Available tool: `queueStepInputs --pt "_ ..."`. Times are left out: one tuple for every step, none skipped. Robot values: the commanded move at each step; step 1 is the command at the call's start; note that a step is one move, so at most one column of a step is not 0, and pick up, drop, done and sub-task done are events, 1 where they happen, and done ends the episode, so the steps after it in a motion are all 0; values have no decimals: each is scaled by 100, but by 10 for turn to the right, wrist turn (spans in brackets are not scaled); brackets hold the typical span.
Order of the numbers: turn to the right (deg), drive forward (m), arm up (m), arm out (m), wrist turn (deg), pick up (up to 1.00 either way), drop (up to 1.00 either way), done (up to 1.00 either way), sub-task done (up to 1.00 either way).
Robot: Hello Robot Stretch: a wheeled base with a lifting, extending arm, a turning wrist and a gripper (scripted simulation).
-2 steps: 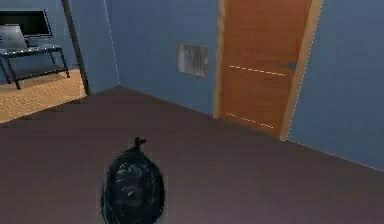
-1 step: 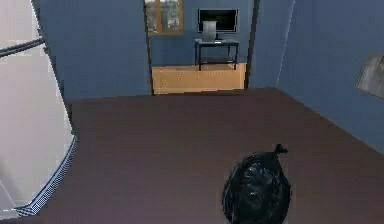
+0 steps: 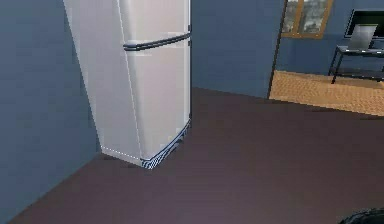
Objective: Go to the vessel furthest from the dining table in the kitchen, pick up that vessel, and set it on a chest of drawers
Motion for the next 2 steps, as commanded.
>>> queueStepInputs --pt "0 65 0 0 0 0 0 0 0" --pt "210 0 0 0 0 0 0 0 0"
